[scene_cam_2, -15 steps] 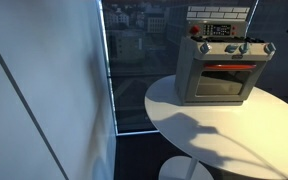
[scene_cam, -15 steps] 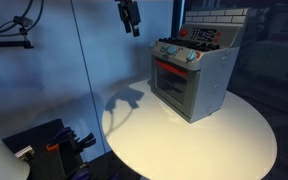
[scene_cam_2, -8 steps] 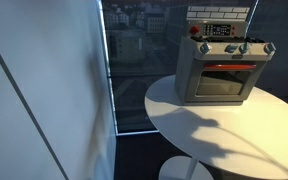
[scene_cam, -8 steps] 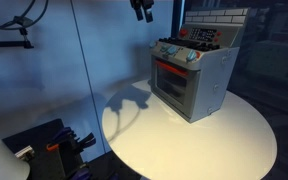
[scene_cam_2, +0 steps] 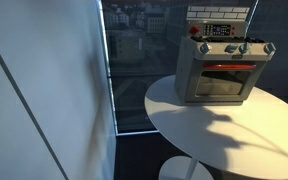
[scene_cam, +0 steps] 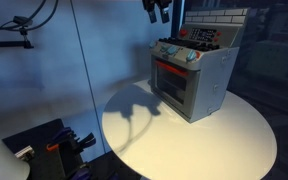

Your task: Turn the knob on the far right to the right

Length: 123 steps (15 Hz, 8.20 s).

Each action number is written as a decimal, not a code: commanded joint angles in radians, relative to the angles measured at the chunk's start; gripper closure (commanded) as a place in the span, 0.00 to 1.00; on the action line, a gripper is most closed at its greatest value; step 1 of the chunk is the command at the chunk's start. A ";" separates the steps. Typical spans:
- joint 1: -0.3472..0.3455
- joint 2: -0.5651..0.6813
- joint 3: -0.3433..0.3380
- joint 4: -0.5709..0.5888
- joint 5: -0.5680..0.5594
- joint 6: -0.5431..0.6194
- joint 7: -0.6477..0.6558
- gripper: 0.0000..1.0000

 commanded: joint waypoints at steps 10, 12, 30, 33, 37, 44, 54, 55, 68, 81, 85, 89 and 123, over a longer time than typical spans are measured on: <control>0.002 0.041 -0.021 0.029 -0.008 -0.002 -0.030 0.00; 0.001 0.057 -0.028 0.048 0.003 -0.006 -0.041 0.00; -0.002 0.225 -0.093 0.147 0.104 0.011 -0.464 0.00; -0.004 0.221 -0.098 0.133 0.145 0.053 -0.532 0.00; -0.006 0.217 -0.102 0.105 0.170 0.158 -0.565 0.00; -0.007 0.220 -0.104 0.025 0.224 0.354 -0.579 0.00; -0.003 0.228 -0.100 -0.009 0.280 0.401 -0.564 0.00; -0.003 0.228 -0.100 -0.009 0.281 0.401 -0.564 0.00; -0.012 0.310 -0.082 -0.005 0.320 0.500 -0.637 0.00; -0.006 0.312 -0.070 -0.064 0.515 0.649 -0.816 0.00; -0.004 0.321 -0.065 -0.065 0.565 0.669 -0.871 0.00; 0.000 0.332 -0.058 -0.060 0.594 0.675 -0.903 0.00; 0.000 0.352 -0.023 -0.051 0.609 0.711 -0.933 0.18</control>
